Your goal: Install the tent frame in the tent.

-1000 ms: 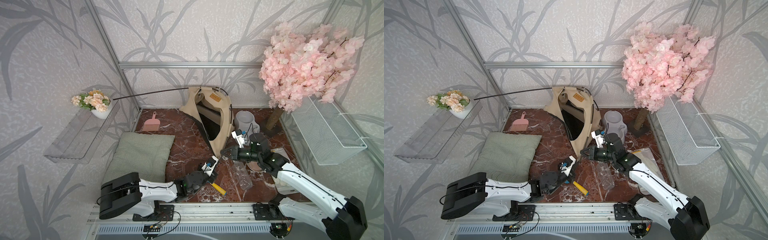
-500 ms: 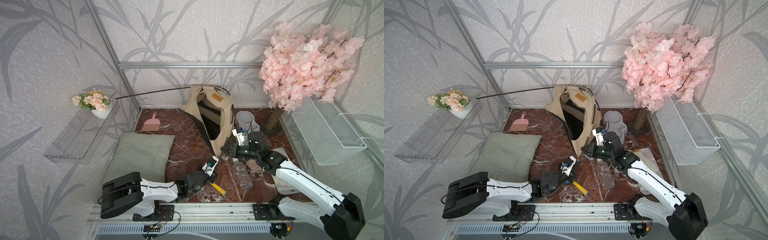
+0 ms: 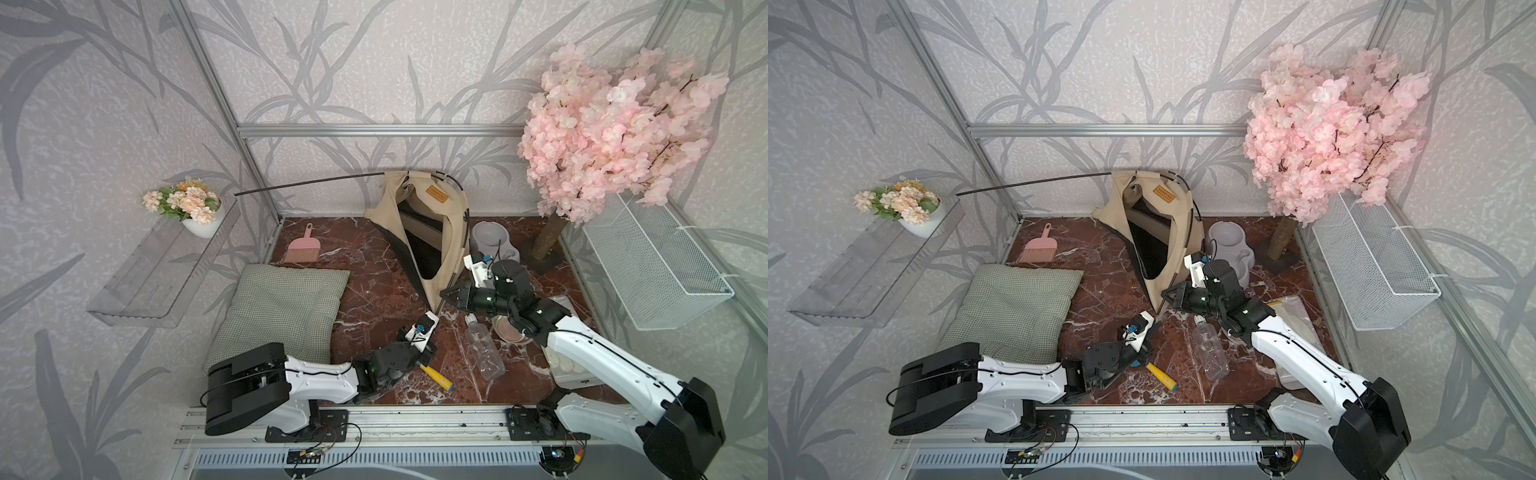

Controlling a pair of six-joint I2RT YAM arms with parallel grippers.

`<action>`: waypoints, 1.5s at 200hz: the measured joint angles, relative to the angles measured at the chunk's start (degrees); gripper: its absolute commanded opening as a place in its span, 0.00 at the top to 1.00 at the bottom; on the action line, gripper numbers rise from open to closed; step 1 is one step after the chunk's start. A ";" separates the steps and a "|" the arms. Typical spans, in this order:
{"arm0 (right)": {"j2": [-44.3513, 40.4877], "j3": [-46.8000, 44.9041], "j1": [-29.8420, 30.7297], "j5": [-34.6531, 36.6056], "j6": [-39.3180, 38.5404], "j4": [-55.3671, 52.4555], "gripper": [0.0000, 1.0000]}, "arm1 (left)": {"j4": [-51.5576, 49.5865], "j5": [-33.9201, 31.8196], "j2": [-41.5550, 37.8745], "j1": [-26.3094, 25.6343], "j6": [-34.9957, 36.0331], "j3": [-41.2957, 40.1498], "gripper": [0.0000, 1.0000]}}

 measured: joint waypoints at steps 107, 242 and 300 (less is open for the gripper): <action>0.55 0.98 1.40 2.75 -4.98 -4.57 1.00 | -1.38 -0.35 0.00 -0.39 0.13 0.00 1.00; -0.09 -1.90 5.90 10.12 -2.78 -1.44 1.00 | -5.62 -0.70 2.16 0.87 2.34 2.91 0.93; 0.02 -1.88 5.77 10.71 -0.55 -0.57 1.00 | -6.23 1.81 0.59 2.14 0.61 0.98 0.70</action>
